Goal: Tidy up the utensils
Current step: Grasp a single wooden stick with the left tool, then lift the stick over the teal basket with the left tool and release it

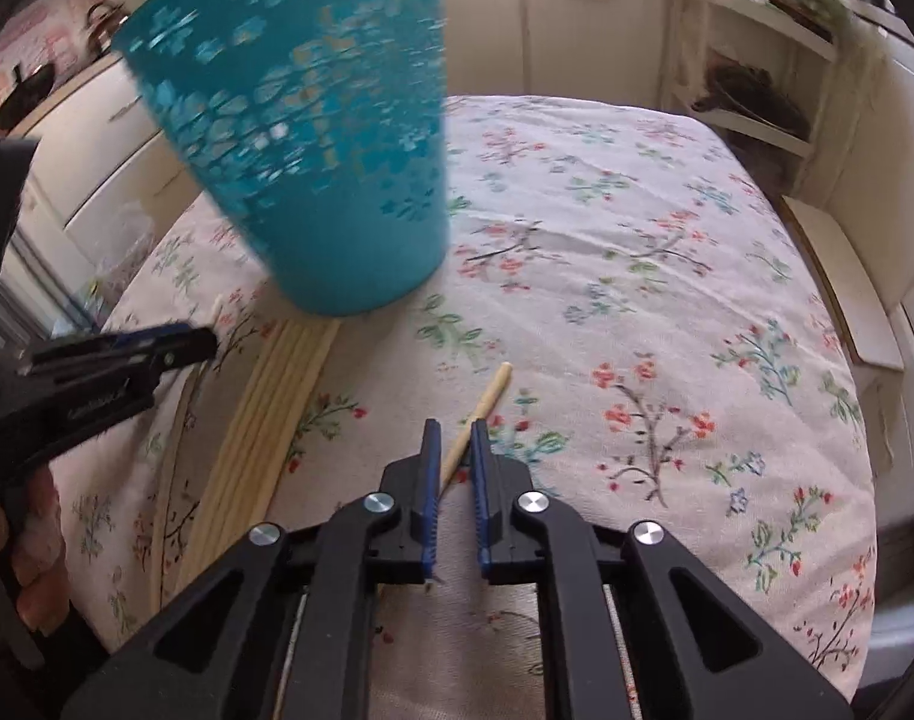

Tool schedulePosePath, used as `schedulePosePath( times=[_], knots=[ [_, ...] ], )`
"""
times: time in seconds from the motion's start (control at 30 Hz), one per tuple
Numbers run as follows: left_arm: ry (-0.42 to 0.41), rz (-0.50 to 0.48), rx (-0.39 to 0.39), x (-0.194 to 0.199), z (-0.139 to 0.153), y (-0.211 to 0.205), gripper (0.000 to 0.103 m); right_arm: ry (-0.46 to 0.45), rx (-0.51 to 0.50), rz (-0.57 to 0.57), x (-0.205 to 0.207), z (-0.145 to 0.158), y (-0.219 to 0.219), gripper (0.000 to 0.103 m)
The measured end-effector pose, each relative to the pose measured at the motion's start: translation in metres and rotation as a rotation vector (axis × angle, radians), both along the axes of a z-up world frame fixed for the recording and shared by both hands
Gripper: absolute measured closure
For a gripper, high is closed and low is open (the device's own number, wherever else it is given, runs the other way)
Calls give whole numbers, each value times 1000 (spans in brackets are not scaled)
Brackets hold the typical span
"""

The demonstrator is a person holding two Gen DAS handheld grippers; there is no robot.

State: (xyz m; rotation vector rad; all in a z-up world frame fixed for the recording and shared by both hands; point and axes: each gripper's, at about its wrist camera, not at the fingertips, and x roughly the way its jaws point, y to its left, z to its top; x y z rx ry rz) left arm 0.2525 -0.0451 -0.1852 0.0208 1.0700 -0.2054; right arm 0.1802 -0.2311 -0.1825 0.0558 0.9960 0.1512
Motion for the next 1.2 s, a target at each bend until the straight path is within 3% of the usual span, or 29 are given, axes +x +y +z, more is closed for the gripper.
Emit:
schedulePosePath(
  times=[0.13, 0.3, 0.4, 0.5, 0.63, 0.83, 1.0, 1.2],
  knots=[
    [18, -25, -21, -4, 1, 7, 97, 44, 7, 52, -1, 3, -4, 96],
    [16, -44, 82, 1, 1, -2, 97, 60, 30, 6, 6, 1, -14, 90],
    [-4, -62, 116, 3, 1, -8, 98, 44, -46, 50, 6, 1, 1, 91],
    [-12, -35, 2, 0, 9, 10, 98, 29, -56, 57, 2, 0, 1, 93],
    [-112, 12, -154, -15, 38, 43, 98, 19, -20, 31, 0, -1, -3, 94],
    [-310, 52, -348, -30, 113, 78, 98, 8, -13, 15, 1, 0, -7, 94],
    [-467, 49, -442, -18, 169, 65, 98, 11, 9, 8, 3, 1, -7, 94],
    [-617, 104, -495, 15, 209, 39, 98, 8, 32, 4, 3, 0, -10, 94]
  ],
)
